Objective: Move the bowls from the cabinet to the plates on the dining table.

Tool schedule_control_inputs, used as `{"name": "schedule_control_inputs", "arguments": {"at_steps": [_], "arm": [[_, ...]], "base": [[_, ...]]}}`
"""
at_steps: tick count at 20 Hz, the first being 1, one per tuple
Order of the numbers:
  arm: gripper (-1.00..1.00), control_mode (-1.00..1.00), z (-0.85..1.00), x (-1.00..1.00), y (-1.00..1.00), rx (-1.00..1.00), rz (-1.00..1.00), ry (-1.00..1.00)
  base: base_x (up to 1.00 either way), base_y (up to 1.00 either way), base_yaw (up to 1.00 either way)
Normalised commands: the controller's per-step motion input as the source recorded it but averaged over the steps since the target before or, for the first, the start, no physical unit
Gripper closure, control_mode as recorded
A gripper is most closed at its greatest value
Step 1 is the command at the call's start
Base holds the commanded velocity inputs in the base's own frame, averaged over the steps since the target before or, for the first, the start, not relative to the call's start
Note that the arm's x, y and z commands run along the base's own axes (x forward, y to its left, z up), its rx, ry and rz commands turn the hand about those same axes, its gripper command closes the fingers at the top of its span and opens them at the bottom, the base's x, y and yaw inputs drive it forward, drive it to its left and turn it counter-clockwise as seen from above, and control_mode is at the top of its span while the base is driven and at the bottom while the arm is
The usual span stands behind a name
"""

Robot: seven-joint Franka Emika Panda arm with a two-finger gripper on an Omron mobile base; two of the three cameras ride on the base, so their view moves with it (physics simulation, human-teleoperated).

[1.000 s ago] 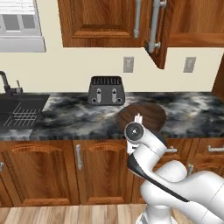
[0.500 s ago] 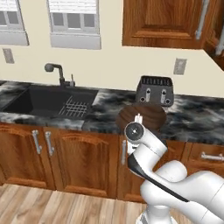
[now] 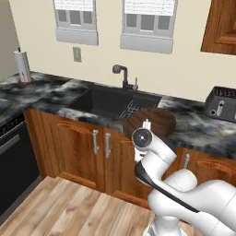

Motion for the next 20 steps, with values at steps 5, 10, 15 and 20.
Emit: {"name": "schedule_control_inputs", "arguments": {"at_steps": [5,10,15,20], "arm": [[1.0,1.0,0.0,0.0,0.0,0.0,0.0,0.0],[1.0,1.0,0.0,0.0,0.0,0.0,0.0,0.0],[1.0,1.0,0.0,0.0,0.0,0.0,0.0,0.0],[1.0,1.0,0.0,0.0,0.0,0.0,0.0,0.0]], "base": [[0.42,0.62,0.47],[0.29,0.57,0.45],[0.11,0.64,0.47],[0.1,0.71,0.5]]}}
